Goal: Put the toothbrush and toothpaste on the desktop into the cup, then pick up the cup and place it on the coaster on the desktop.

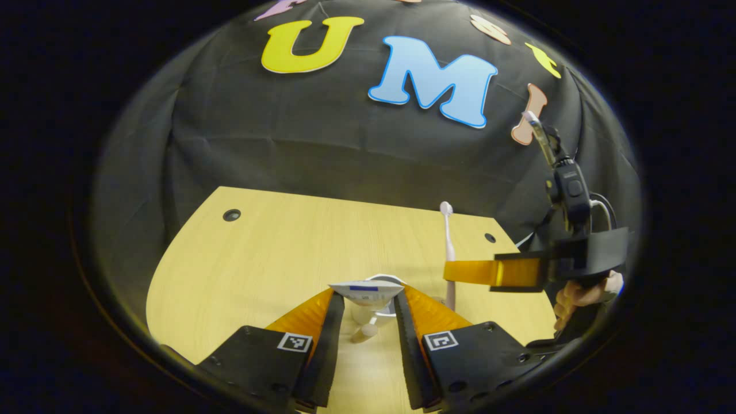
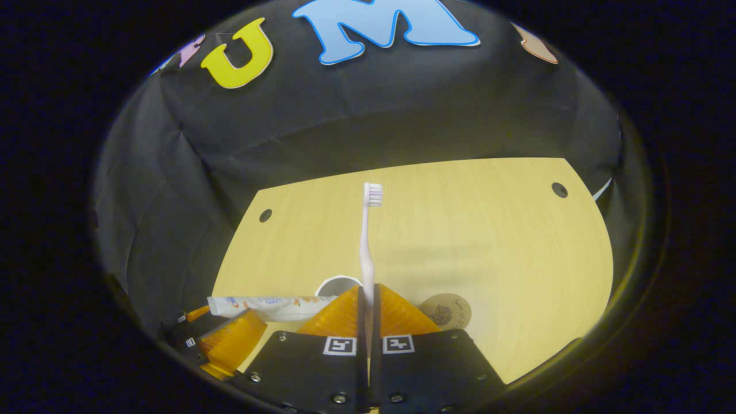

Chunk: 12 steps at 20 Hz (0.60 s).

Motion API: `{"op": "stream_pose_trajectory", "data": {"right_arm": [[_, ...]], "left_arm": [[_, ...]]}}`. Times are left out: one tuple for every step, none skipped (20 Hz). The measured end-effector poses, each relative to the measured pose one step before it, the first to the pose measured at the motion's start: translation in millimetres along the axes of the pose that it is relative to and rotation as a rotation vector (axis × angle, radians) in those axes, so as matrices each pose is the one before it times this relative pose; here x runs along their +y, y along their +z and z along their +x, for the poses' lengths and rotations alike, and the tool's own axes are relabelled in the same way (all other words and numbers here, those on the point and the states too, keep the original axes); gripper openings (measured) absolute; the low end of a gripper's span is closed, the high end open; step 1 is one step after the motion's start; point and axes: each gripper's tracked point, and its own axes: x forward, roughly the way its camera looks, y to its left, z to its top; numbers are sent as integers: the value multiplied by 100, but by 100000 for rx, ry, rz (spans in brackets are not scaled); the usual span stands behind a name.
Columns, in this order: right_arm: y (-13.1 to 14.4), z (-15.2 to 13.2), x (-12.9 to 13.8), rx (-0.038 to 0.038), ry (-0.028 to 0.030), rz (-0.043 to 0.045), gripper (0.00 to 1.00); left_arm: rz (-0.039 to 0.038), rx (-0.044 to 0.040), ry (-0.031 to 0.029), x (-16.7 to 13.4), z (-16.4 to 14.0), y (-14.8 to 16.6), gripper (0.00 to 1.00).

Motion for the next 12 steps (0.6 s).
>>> {"op": "stream_pose_trajectory", "data": {"right_arm": [[256,538,446,132,578,22,2],[163,420,396,325,342,511,2],[70,340,295,302,534,923,2],[-39,499,138,41,-4,793,2],[86,344,-82,54,-540,444,2],[53,381,-70,144,-281,386,2],[72,285,-77,-81,-366,504,2],[-34,101,54,168,-363,593,2],[189,185,-40,-127,-152,324,2],[161,454,-113,-379,-343,174,2],[171,184,26,-111,-134,131,2],[160,257,-35,-112,113,5,2]], "left_arm": [[114,-295,-1035,-37,-173,148,57],[432,-223,-532,74,-138,124,57],[725,-191,-747,-133,133,153,57],[823,-96,-513,-52,42,92,56],[826,-1,-534,-90,84,94,56],[614,-250,-806,-168,-181,14,57],[516,-482,-1267,-365,-69,20,60],[522,209,-860,-268,133,-10,61],[476,303,-304,23,75,-61,59],[20,453,-37,-24,31,-106,59],[-309,245,-242,-166,53,24,56],[251,-792,-82,-155,-203,242,57]]}}
